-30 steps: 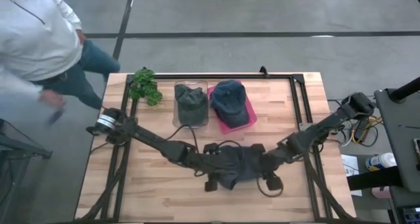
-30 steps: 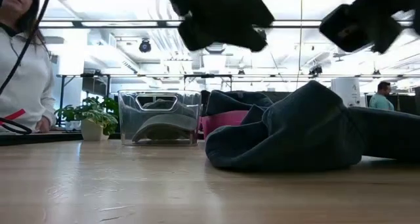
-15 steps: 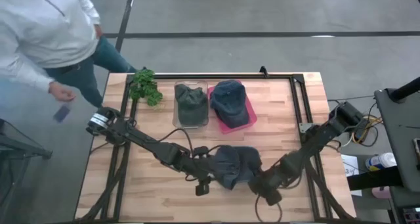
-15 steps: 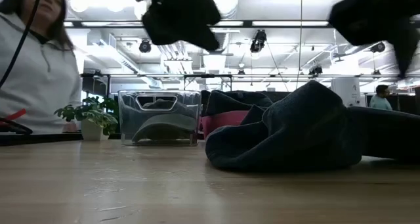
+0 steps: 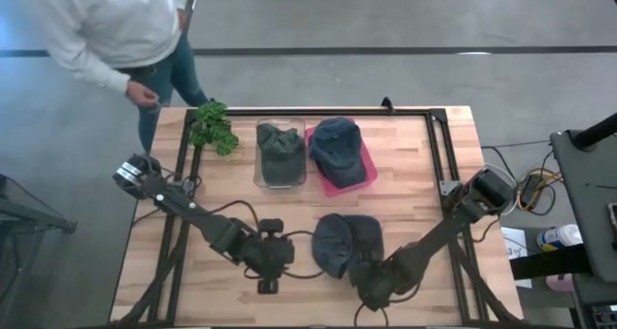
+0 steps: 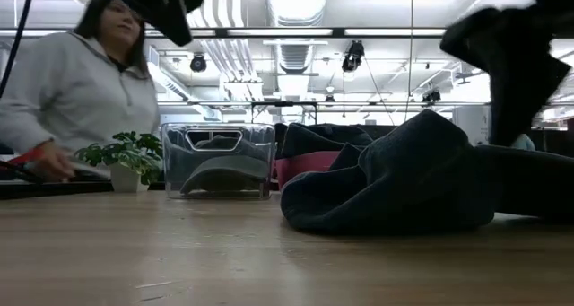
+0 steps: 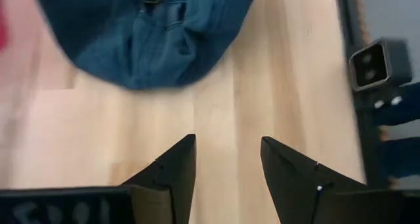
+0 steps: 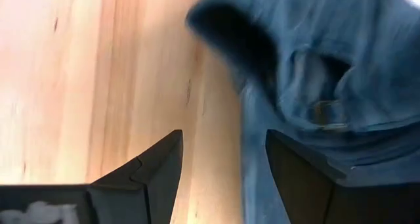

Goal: Pick & Place hat
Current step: Put the blue cap into the red bin

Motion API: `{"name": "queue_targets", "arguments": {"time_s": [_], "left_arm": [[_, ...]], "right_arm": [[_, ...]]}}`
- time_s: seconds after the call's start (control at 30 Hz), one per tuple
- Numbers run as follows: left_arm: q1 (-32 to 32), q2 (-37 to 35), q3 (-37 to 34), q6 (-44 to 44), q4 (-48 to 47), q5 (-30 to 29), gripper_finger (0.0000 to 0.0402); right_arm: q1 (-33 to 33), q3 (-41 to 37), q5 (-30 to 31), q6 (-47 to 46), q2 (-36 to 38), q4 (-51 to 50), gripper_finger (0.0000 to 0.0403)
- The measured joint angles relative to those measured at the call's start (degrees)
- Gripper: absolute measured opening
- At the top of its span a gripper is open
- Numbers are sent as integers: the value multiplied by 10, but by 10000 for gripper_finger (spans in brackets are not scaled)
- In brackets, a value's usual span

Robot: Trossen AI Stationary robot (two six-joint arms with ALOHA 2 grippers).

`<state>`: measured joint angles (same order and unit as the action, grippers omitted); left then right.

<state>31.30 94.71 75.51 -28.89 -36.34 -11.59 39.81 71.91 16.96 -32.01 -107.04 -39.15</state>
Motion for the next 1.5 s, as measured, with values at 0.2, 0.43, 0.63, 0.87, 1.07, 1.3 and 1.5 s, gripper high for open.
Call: {"name": "queue_targets", "arguments": {"time_s": [0.2,0.43,0.63,0.87,1.07,1.3,1.5], "left_arm": [[18,-50,-41,20,-27,-53,165],[34,-147,-126,-38,-15,-61,165],[41,-239,-185,-89,-8,-96,165],[41,-316,-221,-86,-6,-140,165],[41,-345,-227,-50,-2,-180,165],[41,-348,-234,-4,41,-201,165],[41,-348,-259,6,87,-212,165]], "right_arm": [[-9,28,95,-27,-25,-10,215],[-47,30,71,-57,-63,-4,196],[-74,37,71,-134,-61,-4,83],[-89,49,65,-222,-8,-3,17],[-106,43,105,-328,112,10,14],[-147,-56,317,-457,274,15,13],[-223,-212,315,-372,397,254,12]]}}
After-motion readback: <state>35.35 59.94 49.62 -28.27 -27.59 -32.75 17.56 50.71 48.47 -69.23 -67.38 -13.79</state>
